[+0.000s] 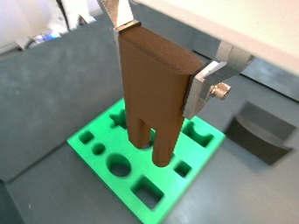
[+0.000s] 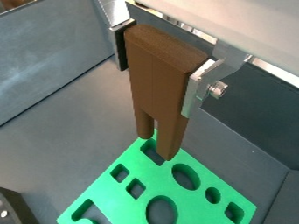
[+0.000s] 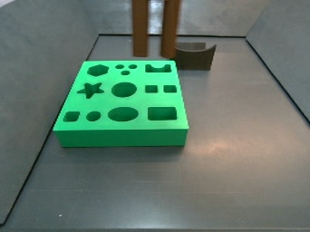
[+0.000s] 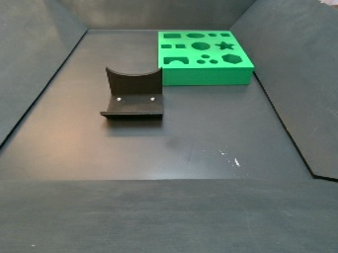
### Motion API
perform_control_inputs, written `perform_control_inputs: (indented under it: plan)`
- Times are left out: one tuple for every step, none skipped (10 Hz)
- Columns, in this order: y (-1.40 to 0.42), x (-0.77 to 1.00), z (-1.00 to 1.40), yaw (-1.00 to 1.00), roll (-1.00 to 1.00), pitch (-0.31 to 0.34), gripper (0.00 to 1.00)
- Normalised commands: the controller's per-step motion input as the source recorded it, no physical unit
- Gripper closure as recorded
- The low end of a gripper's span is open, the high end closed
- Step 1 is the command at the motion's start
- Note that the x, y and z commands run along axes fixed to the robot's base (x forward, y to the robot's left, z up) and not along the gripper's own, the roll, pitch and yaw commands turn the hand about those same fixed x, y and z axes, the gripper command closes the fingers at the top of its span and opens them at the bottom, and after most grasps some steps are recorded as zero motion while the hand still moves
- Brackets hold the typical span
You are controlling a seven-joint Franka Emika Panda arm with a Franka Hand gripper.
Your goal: Insert the square-circle object.
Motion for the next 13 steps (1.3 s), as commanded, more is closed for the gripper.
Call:
perform_control_inputs:
  plan:
    - [-0.05, -1.00, -0.40, 0.13, 0.00, -0.059, 1.00]
    - [-0.01, -1.00, -0.37, 0.11, 0.00, -0.066, 1.00]
    - [0.00, -1.00, -0.36, 0.14, 0.00, -0.064, 1.00]
    - [0.00, -1.00, -0.25, 0.14, -0.01, -0.064, 1.00]
    - [-0.11, -1.00, -0.20, 0.14, -0.05, -0.076, 1.00]
    - [-0.15, -1.00, -0.38, 0.10, 0.00, -0.103, 1.00]
    - [-0.25, -0.99, -0.37, 0.11, -0.05, -0.147, 1.00]
    - [-0.31, -0.95, -0.28, 0.16, -0.09, -0.140, 1.00]
    - [-0.35, -0.81, -0.26, 0.22, -0.13, -0.084, 1.00]
    - [-0.12, -0.83, -0.27, 0.20, -0.21, -0.136, 1.00]
    - [0.00, -0.70, -0.07, 0.17, -0.16, -0.157, 1.00]
    - [0.00, -0.53, -0.11, 0.09, -0.06, -0.156, 1.00]
    - [-0.03, -0.46, -0.17, 0.10, -0.02, -0.147, 1.00]
